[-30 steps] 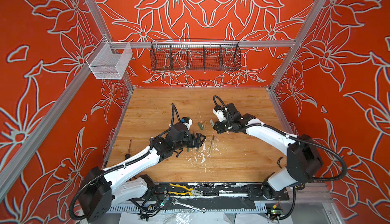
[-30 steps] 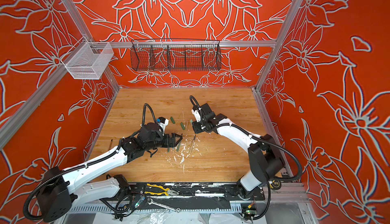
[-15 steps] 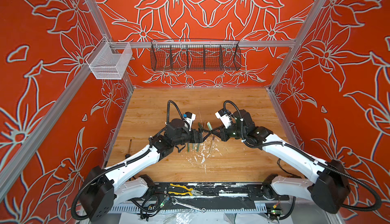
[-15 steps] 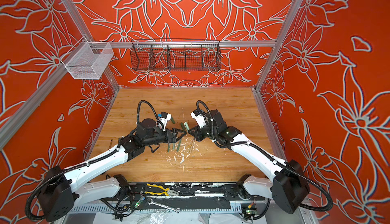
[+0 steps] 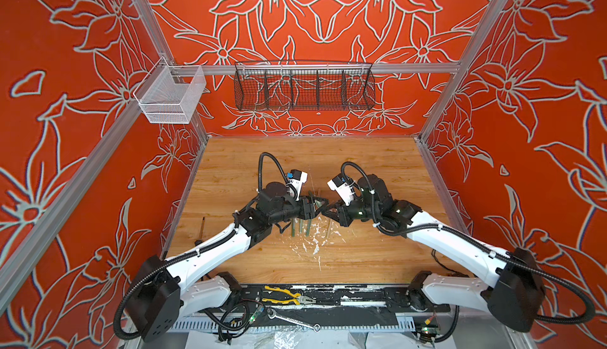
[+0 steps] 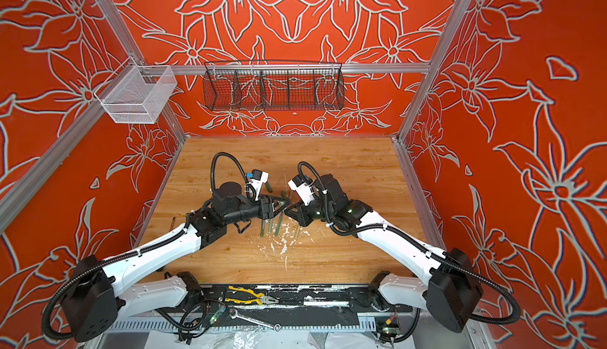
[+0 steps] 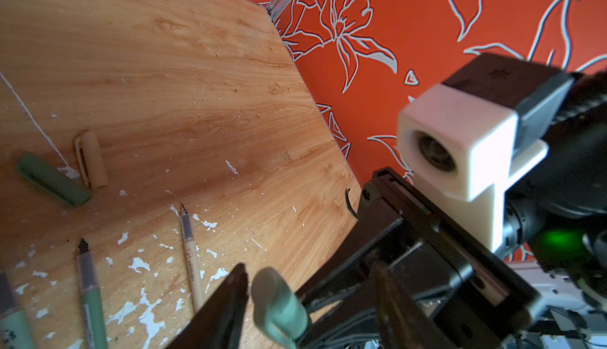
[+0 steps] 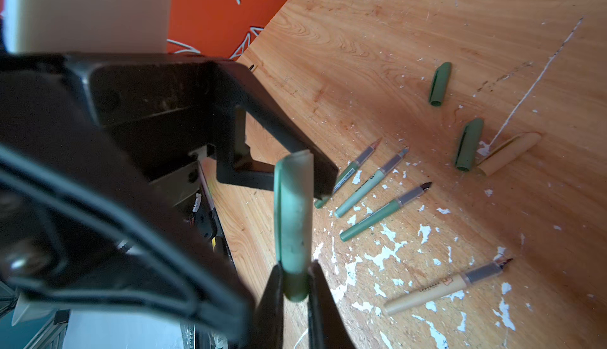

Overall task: Insert pens into pen caps
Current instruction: Pass the pen cap.

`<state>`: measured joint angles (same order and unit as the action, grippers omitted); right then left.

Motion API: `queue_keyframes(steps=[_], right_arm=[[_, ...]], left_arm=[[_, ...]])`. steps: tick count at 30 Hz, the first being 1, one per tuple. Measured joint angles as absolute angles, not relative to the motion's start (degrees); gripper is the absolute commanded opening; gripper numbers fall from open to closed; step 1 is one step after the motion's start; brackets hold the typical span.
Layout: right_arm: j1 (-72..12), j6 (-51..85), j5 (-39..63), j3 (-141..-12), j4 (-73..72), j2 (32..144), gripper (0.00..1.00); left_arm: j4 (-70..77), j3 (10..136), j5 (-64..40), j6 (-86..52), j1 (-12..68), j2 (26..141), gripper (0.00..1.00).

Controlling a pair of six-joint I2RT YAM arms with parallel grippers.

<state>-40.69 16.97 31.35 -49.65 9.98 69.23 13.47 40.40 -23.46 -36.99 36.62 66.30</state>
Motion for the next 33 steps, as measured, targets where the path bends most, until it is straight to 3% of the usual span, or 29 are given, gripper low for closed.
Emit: queue_keyframes(steps=[11,15,16,20,22,25,33], right_arm=[[-41.5,18.0,31.5,-49.8,9.0,69.2,0.06],[-41.5,18.6,31.6,-49.9,8.5,69.3,0.13],[-41.5,18.7,31.6,-49.9,8.4,69.3,0.18],[-41.6,20.6,31.0,-50.2,8.4,70.0,0.57],[-41.6,21.3,29.9,-50.5,8.6,70.2,0.65],[-41.6,23.6,26.2,-51.2,10.3,70.5,0.72],[-42.6,33.4,10.6,-58.1,23.9,81.9,0.67]], left_arm=[[14.7,40.3,-24.0,-36.5,35.5,66.3,0.14],[15.6,39.9,-24.3,-36.4,35.0,66.2,0.03],[15.7,39.7,-24.4,-36.3,34.7,66.0,0.02],[15.8,38.5,-24.5,-35.8,33.4,64.2,0.01],[15.2,37.6,-23.4,-35.3,32.2,62.2,0.01],[11.8,36.2,-18.7,-33.3,30.5,57.3,0.0],[3.2,34.9,-2.6,-26.3,29.9,42.5,0.0]])
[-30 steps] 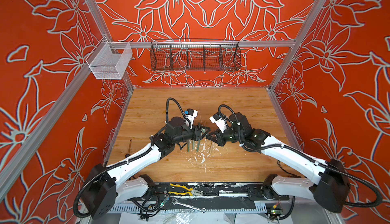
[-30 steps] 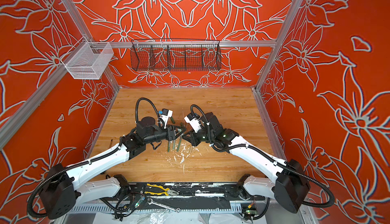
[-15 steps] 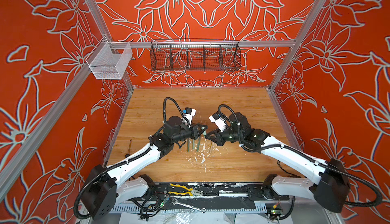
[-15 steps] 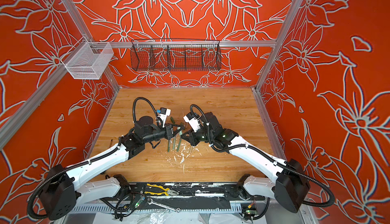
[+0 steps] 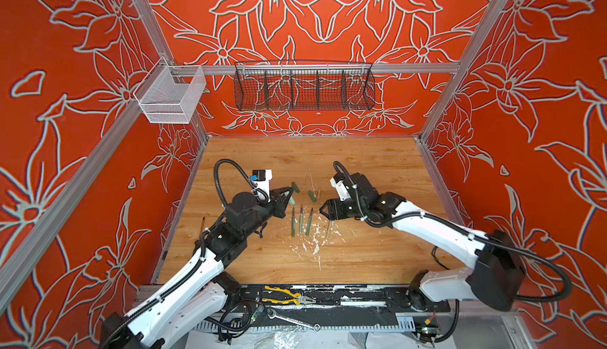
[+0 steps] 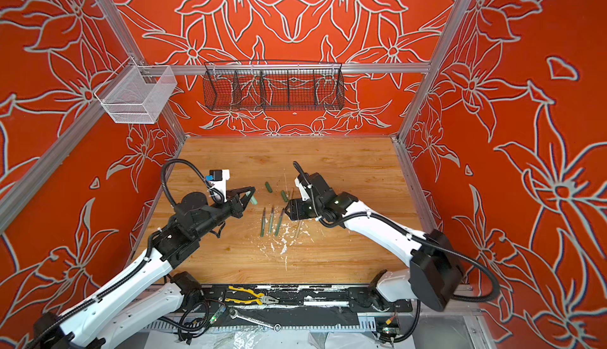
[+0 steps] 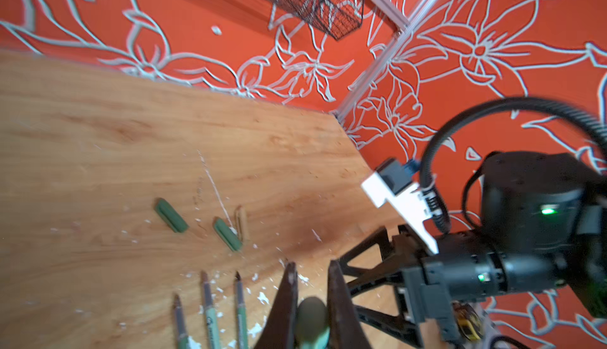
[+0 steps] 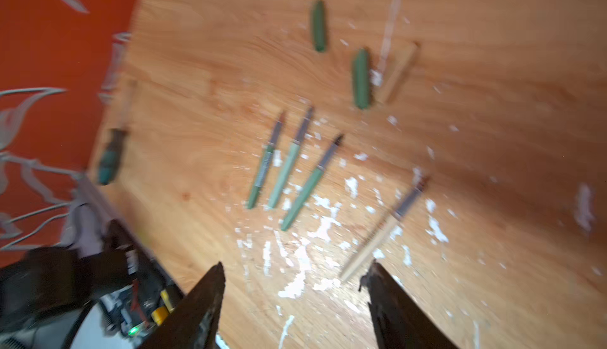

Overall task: Insert pens into pen caps
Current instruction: Pass the pen cap, then pick up a pen at the center of the table.

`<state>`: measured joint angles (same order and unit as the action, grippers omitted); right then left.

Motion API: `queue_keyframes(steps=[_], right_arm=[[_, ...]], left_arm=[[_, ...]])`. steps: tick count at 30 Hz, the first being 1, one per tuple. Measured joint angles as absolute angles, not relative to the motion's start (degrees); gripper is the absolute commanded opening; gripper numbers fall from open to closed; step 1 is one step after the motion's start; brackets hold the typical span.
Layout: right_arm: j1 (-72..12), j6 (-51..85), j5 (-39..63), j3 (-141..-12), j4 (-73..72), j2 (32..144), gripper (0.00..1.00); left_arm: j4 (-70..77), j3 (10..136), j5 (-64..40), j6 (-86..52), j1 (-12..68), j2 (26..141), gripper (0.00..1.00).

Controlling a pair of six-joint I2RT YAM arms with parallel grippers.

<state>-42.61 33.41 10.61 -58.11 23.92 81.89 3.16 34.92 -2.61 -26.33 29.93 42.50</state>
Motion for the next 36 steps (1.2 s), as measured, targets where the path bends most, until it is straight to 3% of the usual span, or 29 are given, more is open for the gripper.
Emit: queue_keyframes(steps=[6,15,20,26,36], right_arm=[[-47.3,38.2,1.3,-64.2,32.9,93.2,0.56],[-51.7,43.4,-4.4,-67.1,37.9,102.7,0.41],[-52.7,45.2,-6.2,-67.0,38.9,104.3,0.34],[-52.8,45.7,-6.7,-66.6,38.5,104.4,0.17],[-52.8,43.8,-6.6,-65.8,37.5,104.1,0.04]], left_arm=[[-1.8,33.9,2.3,-22.5,29.6,35.2,0.0],[-8.7,33.6,5.5,-18.9,29.6,27.1,0.0],[-10.0,33.6,6.0,-18.2,29.6,25.8,0.0],[-10.8,33.2,6.0,-18.2,29.6,26.0,0.0],[-11.2,33.3,5.1,-18.5,29.6,27.9,0.0]])
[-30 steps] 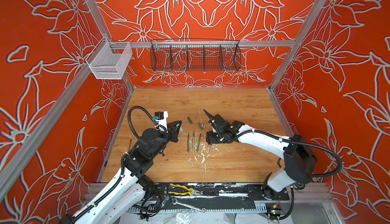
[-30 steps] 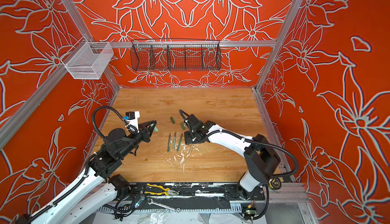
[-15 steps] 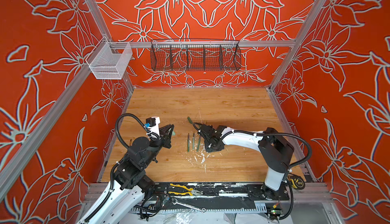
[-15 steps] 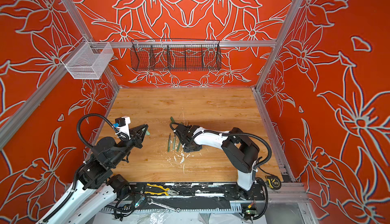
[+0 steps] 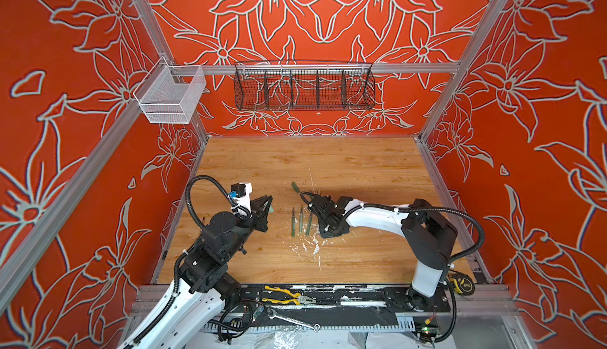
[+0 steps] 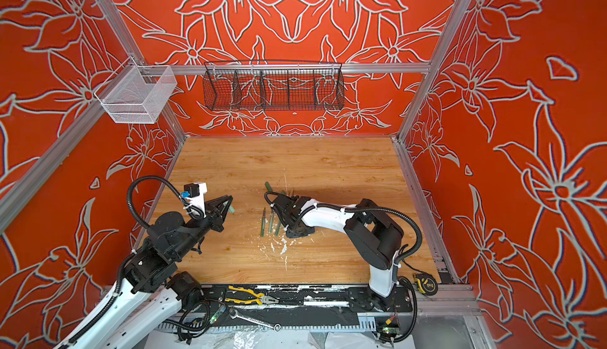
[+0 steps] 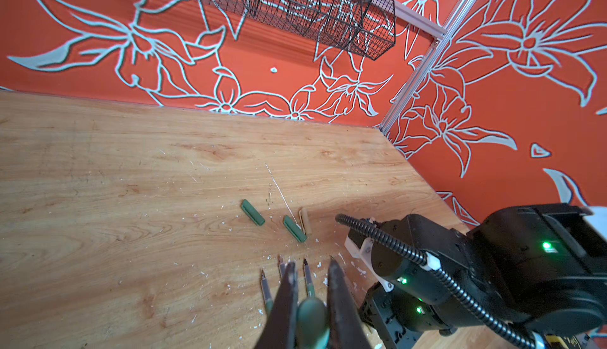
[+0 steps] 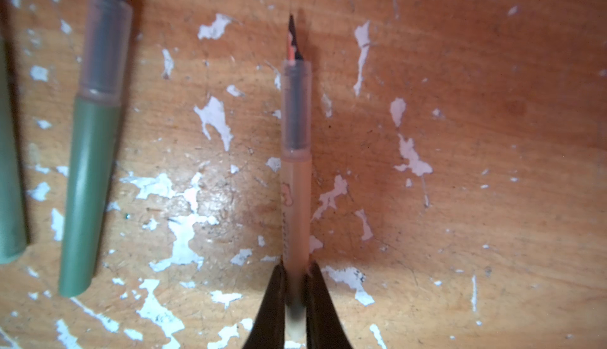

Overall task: Insert pens into pen caps
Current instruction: Pick up a pen at the center of the table.

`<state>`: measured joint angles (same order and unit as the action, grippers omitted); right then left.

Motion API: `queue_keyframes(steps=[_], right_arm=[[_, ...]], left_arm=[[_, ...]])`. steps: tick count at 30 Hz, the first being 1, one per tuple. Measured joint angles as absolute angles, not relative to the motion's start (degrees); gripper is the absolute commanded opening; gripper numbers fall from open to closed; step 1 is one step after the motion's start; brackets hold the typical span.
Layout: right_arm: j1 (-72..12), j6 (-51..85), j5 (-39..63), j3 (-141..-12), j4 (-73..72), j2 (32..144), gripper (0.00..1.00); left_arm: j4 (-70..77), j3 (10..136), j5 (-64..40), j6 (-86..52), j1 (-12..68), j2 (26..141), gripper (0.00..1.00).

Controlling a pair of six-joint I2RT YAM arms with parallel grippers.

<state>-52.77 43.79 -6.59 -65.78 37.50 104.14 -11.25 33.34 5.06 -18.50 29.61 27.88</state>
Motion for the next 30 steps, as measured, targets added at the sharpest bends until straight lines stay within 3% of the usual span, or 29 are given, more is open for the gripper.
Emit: queue_keyframes(steps=[11,21,30], right_arm=[[-52.8,32.1,-4.0,-56.2,28.1,94.0,0.03],[-52.8,23.1,13.1,-38.7,4.9,72.2,0.02],[-52.8,20.6,24.3,-36.8,-1.6,68.6,0.0]], left_arm=[[-8.6,34.1,0.5,-22.8,29.6,33.7,0.0],[1.4,31.8,-7.7,-28.3,29.6,39.8,0.0],[6.5,31.9,-14.2,-29.9,29.5,42.1,0.0]])
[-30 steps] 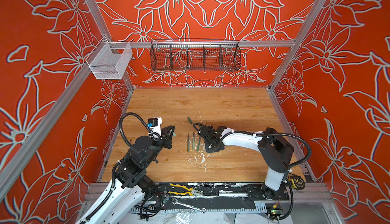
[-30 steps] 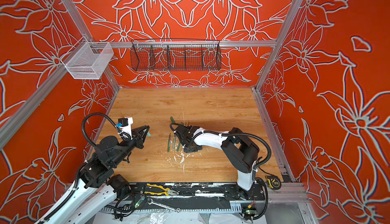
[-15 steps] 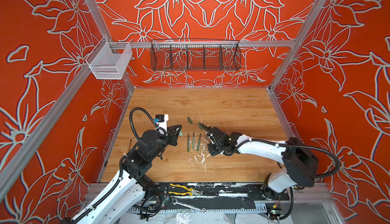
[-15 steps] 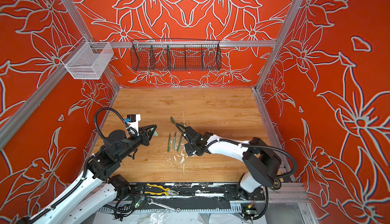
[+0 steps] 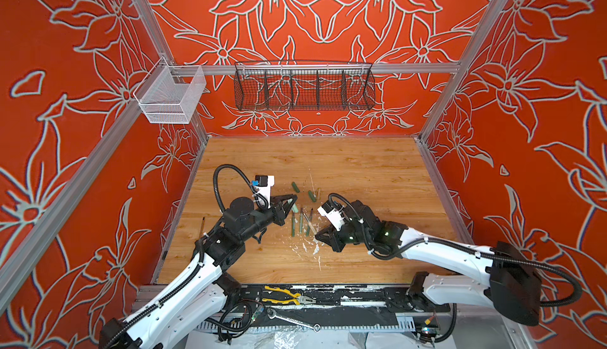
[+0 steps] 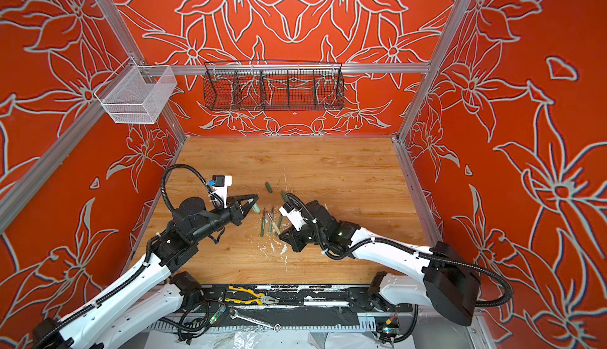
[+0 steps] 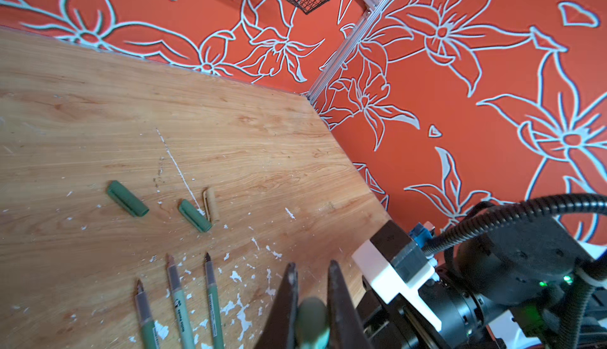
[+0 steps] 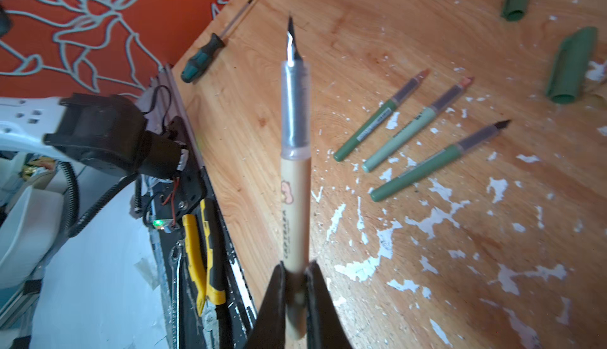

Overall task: Insert pens into pen caps
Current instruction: Pick up a pen at the center of the table, then put on the pen cap to the pen.

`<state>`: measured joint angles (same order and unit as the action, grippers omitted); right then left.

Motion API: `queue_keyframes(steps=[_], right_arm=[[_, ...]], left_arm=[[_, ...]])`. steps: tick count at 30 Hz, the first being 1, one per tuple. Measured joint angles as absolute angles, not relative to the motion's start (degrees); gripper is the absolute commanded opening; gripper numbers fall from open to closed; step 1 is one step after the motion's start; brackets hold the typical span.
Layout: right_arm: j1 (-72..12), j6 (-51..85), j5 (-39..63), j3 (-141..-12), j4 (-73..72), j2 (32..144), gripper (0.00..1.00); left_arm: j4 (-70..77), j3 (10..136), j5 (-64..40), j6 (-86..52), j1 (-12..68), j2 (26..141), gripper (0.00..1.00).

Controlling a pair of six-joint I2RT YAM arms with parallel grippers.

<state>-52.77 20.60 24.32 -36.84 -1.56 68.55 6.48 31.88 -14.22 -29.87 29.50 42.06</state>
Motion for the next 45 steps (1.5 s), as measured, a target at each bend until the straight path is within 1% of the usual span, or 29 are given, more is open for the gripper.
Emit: queue_keyframes(steps=[3,8,13,19,27,36,45], right_arm=[[-52.8,19.7,27.1,-35.8,-2.3,66.0,0.0],[-52.8,17.9,31.0,-34.5,-3.0,61.8,0.0],[-52.9,15.6,32.6,-31.7,-4.9,57.0,0.0],[-52.9,12.5,32.6,-30.2,-6.2,55.0,0.0],[-52.9,11.2,33.9,-30.3,-8.1,56.2,0.0],[-53.4,11.2,34.5,-32.1,-10.9,58.7,0.0],[-53.5,11.1,34.5,-33.3,-12.1,59.6,0.0]], left_arm=[[7.0,32.3,-15.4,-30.9,28.2,42.0,0.0],[7.0,34.7,-20.4,-33.8,23.7,43.6,0.0],[8.8,35.6,-29.7,-36.7,19.0,45.3,0.0],[7.1,38.3,-40.4,-32.5,18.7,46.6,0.0],[6.8,39.8,-49.9,-28.0,18.3,47.9,0.0],[12.5,37.4,-54.8,-30.2,17.6,48.1,0.0],[14.4,36.7,-56.3,-31.2,17.6,47.3,0.0]])
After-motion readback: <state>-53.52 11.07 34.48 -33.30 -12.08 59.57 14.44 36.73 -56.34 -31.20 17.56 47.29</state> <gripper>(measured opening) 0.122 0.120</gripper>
